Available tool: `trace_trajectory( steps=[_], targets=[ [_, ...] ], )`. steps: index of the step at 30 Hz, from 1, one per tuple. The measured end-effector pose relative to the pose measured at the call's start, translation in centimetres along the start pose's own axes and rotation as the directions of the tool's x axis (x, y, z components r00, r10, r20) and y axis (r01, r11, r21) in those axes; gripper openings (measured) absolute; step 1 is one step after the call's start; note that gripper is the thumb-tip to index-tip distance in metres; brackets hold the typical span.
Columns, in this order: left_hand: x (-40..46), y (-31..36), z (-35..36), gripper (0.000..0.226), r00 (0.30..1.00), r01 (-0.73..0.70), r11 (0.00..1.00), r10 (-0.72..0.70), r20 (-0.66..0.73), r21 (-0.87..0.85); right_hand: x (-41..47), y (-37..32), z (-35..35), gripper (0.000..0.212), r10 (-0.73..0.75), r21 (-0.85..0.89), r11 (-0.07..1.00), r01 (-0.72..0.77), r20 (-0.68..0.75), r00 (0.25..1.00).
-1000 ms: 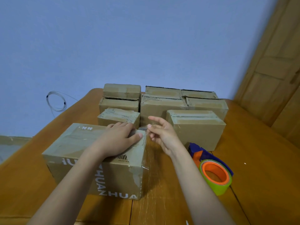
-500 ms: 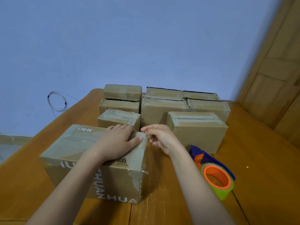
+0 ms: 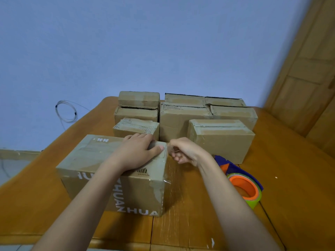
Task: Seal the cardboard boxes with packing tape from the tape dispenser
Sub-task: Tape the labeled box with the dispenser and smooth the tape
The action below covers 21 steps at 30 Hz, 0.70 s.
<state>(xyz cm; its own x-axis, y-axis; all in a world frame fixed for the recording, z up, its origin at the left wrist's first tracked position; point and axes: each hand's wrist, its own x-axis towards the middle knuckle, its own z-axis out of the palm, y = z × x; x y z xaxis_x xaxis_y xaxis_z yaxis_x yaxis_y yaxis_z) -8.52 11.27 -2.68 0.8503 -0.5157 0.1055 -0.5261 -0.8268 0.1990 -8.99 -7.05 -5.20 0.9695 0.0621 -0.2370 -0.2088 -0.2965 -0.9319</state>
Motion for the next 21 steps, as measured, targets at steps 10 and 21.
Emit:
trace_trajectory(
  steps=[10, 21],
  targets=[
    [-0.2, 0.3, -0.4, 0.042, 1.000, 0.019, 1.000, -0.018, 0.025, -0.012, -2.3, 3.5, 1.3, 0.036, -0.306, 0.027, 0.942, 0.334, -0.339, 0.890],
    [-0.3, 1.0, -0.6, 0.043, 0.998, 0.064, 0.998, -0.064, 0.005, -0.026, -1.3, 6.6, 3.8, 0.030, -0.385, 0.220, 0.863, 0.454, -0.294, 0.875]
  ],
)
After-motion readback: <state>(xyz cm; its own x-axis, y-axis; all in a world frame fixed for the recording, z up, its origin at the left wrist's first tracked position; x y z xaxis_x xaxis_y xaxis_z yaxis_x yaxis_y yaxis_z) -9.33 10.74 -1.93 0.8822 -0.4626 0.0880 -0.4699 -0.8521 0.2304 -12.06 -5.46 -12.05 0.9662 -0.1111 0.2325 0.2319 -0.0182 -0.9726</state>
